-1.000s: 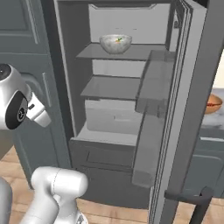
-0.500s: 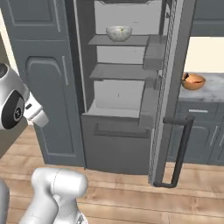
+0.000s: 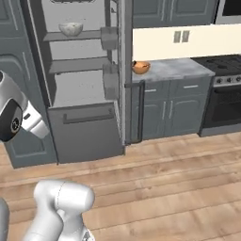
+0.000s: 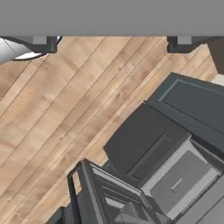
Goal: Place the bowl with the carrot and garlic on the top shelf of the fridge. Place the bowl with the fishs on the second highest shelf of the fridge.
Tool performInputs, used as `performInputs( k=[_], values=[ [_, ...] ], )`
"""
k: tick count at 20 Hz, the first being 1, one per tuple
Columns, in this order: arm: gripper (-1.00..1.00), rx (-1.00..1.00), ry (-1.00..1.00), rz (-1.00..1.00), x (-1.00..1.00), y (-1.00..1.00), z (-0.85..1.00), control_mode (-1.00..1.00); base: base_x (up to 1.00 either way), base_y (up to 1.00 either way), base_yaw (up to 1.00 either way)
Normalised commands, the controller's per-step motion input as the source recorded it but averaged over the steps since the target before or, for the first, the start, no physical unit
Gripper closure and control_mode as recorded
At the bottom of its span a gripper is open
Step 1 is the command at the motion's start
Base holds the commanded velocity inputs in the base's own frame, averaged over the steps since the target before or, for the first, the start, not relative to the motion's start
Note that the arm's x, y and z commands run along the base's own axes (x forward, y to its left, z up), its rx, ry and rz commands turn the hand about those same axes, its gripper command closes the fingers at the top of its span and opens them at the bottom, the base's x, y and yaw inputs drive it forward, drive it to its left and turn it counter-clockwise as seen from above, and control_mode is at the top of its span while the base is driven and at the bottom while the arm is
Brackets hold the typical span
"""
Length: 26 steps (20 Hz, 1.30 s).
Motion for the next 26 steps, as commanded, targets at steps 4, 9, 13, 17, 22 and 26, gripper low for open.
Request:
performInputs(
  k=[4,9,13,17,22,26],
  values=[
    [-1.00,0.00,0.00,0.00,0.00,0.00,0.00,1.00,-0.06,-0.97,-0.57],
    [-1.00,0.00,0.00,0.00,0.00,0.00,0.00,1.00,0.03,-1.00,-0.44],
    [-1.00,0.00,0.00,0.00,0.00,0.00,0.00,1.00,0.52,-1.00,-0.25],
    [-1.00,0.00,0.00,0.00,0.00,0.00,0.00,1.00,1.00,-0.24,-0.07],
    [-1.00,0.00,0.00,0.00,0.00,0.00,0.00,1.00,1.00,0.11,-0.15],
    [-1.00,0.00,0.00,0.00,0.00,0.00,0.00,1.00,1.00,0.06,-0.11]
  ],
)
